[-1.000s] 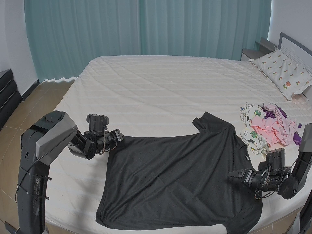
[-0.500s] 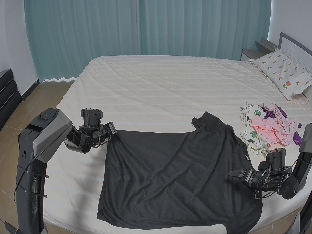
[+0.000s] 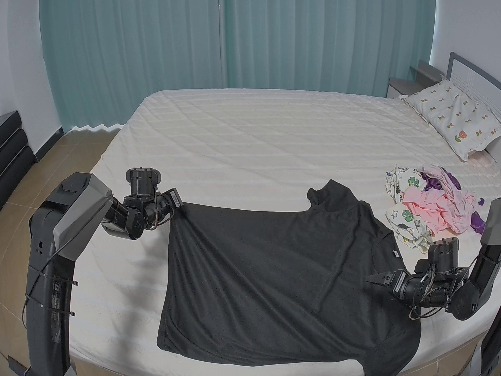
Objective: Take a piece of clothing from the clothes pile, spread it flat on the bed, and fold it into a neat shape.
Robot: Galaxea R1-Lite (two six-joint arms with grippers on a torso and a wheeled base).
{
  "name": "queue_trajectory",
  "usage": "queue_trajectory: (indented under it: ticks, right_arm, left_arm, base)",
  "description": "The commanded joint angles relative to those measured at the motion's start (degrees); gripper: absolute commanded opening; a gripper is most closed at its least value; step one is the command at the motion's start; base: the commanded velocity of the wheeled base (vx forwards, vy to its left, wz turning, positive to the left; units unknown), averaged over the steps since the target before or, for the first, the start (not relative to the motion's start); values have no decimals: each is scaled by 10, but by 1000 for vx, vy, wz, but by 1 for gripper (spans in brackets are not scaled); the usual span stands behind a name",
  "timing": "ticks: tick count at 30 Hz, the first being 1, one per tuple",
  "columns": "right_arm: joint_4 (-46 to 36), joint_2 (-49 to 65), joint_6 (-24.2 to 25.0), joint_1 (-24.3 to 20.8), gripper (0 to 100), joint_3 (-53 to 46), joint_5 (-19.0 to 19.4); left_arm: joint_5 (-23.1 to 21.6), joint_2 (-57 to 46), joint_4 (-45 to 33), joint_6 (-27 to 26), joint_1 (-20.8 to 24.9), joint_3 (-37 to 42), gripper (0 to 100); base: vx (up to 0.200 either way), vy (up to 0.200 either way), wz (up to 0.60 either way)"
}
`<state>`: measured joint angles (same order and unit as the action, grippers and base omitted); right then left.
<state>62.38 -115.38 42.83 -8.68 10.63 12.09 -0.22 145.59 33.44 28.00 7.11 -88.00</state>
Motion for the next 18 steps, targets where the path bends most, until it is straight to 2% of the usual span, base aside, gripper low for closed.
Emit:
queue_trajectory:
  ticks: [1,9,18]
  right_arm:
    - [0,0,0,0,100,0,0]
    - [1,1,0,0,100,0,0]
    - [0,2,-1,0,100,0,0]
  left_arm:
    - [0,5,0,0,-4,-4,0]
    - [0,19,0,-1,-8,-12,0]
    - [20,26,-1,-1,-18,-24,0]
  base:
    - [0,0,0]
    - [0,0,0]
    - [0,0,0]
